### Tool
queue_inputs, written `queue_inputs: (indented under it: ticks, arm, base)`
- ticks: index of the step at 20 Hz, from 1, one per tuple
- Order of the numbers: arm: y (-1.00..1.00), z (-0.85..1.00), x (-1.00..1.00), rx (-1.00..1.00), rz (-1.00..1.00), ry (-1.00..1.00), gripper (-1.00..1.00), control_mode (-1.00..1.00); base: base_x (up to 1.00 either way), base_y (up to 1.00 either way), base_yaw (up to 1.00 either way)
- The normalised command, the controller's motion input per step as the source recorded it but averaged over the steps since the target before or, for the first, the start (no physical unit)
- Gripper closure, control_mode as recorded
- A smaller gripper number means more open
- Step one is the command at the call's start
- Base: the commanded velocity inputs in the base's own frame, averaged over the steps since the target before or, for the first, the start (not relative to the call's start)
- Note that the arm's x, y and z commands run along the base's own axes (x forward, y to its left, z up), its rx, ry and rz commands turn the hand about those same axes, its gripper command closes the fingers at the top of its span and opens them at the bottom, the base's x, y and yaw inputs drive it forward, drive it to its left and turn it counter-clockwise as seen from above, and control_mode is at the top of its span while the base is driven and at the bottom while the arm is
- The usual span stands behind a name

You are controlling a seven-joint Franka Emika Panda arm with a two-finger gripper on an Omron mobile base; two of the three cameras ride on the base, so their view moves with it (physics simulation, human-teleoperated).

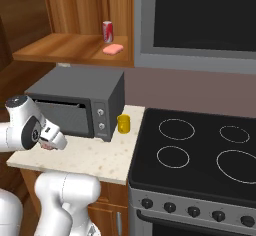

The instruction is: Pick the bar soap and bar soap from the cabinet and place them on the counter.

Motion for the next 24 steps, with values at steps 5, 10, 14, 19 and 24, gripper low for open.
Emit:
queue_inputs:
  ticks: [5,10,14,19,24]
  arm:
    - [0.03,-0.32,0.16,0.01,0.01,-0.11,1.00,-1.00]
    - [0.12,-0.34,0.11,0.00,0.01,-0.04,1.00,-1.00]
    - [0.11,-0.33,0.14,0.00,0.00,0.00,1.00,-1.00]
    - [0.09,-0.25,0.19,0.00,0.00,0.02,1.00,-1.00]
    - [0.06,-0.18,0.27,0.00,0.00,0.06,1.00,-1.00]
  base:
    - [0.00,0.00,0.00]
    - [0.00,0.00,0.00]
    - [0.00,0.00,0.00]
    - [0.00,0.00,0.00]
    - [0.00,0.00,0.00]
